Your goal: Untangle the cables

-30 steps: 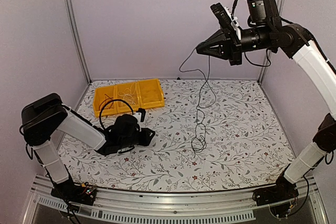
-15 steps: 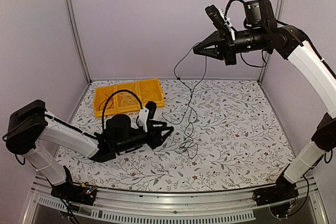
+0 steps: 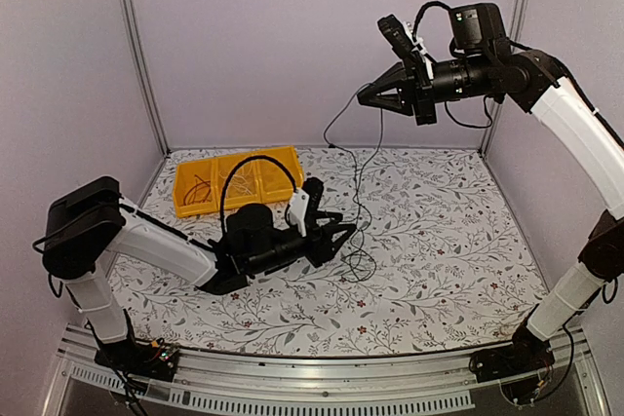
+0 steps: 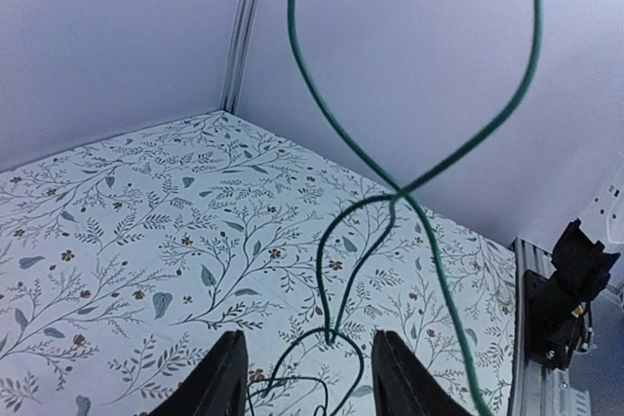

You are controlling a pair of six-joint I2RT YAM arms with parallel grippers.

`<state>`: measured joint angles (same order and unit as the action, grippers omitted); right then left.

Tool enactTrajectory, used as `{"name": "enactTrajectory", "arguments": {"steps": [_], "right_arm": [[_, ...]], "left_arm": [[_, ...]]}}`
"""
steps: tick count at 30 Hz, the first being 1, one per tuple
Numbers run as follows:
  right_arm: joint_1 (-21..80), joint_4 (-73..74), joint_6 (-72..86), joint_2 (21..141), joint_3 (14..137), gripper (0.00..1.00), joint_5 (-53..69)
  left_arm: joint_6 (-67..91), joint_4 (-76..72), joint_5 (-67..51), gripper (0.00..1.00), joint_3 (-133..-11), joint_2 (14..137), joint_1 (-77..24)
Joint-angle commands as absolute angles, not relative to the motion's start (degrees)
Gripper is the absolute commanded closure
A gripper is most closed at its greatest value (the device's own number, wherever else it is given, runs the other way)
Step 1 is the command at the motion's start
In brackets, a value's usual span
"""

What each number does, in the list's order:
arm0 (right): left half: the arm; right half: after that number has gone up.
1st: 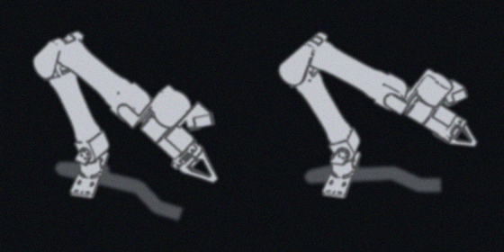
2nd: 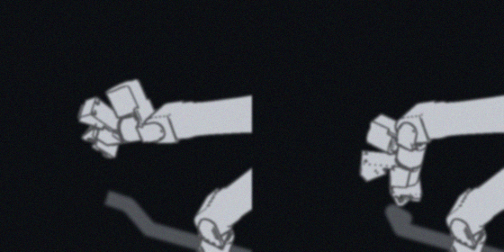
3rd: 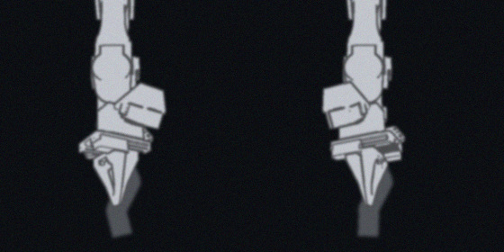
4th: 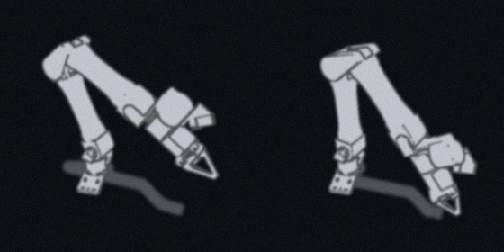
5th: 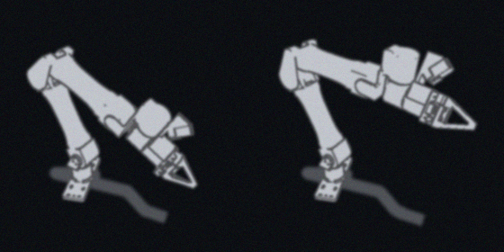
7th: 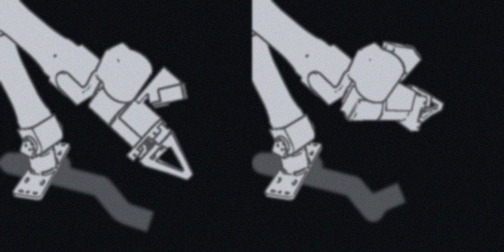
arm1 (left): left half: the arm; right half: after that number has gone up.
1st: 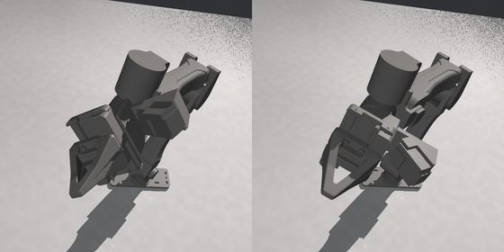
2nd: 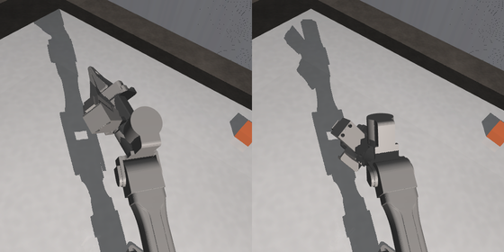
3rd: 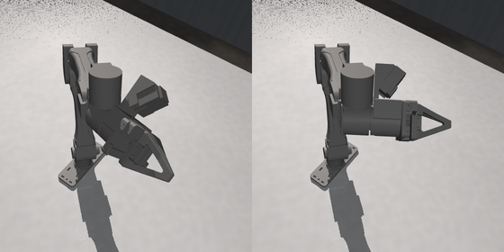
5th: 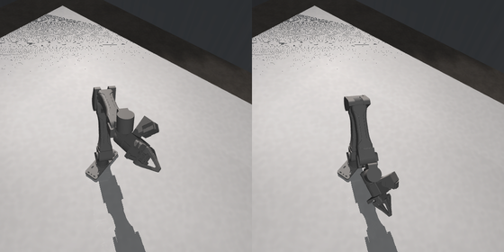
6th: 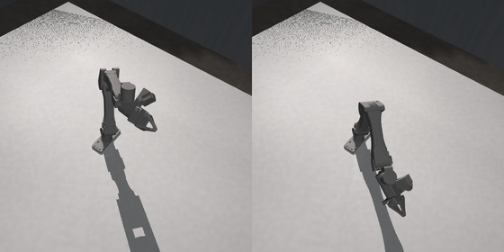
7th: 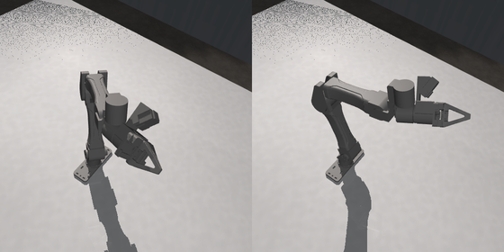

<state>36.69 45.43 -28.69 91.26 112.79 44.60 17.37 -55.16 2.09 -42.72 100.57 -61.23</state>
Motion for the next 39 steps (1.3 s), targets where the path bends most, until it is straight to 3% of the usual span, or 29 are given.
{"name": "enactTrajectory", "arguments": {"steps": [1,4,9,11,15,23,32,39], "right_arm": [[36.5,44.5,-27.6,91.6,112.2,1.00,45.3],[36.4,44.6,-27.5,91.4,111.5,1.00,45.5],[36.4,44.7,-27.6,90.5,110.9,1.00,47.0],[36.4,44.8,-27.7,89.8,111.1,1.00,48.2],[36.3,45.2,-28.4,88.9,113.8,1.00,49.2],[34.2,46.1,-29.0,89.5,120.2,1.00,49.5],[34.0,45.8,-29.7,90.3,120.7,1.00,46.4],[34.0,40.8,-32.0,88.0,107.8,1.00,44.4]], "left_arm": [[17.3,-59.4,2.7,0.57,-47.6,104.2,-62.1],[18.5,-59.2,4.6,0.62,-50.5,106.8,-62.0],[22.9,-54.3,13.0,0.81,-54.9,111.6,-61.5],[25.3,-52.7,16.6,0.82,-56.5,114.5,-61.1],[28.6,-48.9,17.8,0.75,-60.4,121.6,-60.1],[34.7,-45.0,16.2,0.73,-59.3,125.8,-58.9],[32.1,-45.7,16.6,0.69,-50.9,116.7,-58.0],[30.1,-40.3,21.2,0.61,-41.0,99.4,-58.1]]}}
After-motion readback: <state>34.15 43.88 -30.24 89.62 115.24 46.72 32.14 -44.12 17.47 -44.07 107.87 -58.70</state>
